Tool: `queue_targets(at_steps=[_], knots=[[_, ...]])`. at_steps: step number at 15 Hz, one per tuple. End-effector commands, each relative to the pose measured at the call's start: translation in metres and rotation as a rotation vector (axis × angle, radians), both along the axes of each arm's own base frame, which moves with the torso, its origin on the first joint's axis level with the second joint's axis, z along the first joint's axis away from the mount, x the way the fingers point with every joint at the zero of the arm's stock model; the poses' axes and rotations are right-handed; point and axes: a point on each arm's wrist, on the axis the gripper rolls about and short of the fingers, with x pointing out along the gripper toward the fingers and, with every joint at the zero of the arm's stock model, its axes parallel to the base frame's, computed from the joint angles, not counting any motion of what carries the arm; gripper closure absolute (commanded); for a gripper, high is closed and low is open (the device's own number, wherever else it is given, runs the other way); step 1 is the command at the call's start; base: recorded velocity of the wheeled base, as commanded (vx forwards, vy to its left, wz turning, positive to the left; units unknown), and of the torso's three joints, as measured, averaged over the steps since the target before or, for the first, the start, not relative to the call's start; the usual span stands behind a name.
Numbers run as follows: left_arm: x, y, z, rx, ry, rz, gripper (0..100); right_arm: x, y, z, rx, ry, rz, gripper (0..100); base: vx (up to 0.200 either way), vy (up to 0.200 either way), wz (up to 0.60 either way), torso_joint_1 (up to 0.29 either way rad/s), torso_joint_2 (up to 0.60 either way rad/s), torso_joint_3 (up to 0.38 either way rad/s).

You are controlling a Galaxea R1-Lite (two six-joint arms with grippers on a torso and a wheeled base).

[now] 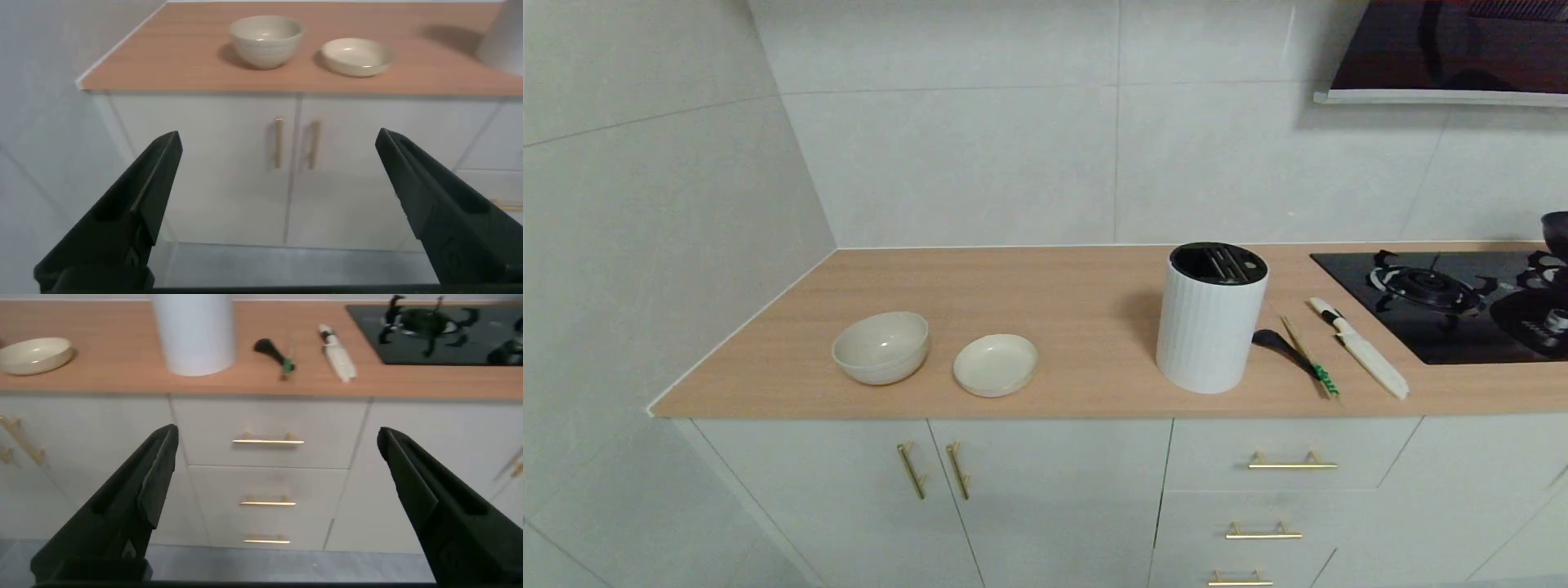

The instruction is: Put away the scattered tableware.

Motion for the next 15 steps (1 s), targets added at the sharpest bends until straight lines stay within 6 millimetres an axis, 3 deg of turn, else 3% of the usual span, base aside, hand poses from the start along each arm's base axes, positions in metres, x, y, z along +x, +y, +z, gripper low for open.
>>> queue_targets(at_steps=[1,15], knots=[[0.0,0.0,0.0,0.0,0.0,0.002,0,0.0001,0.0,0.0,0.0,0.001,0.001,0,0.0,0.2,0.0,-0.002,0.01,0.002],[0.0,0.0,0.0,0.0,0.0,0.0,0,0.0001,0.0,0.0,0.0,0.001,0.001,0,0.0,0.2,0.0,0.001,0.0,0.002]])
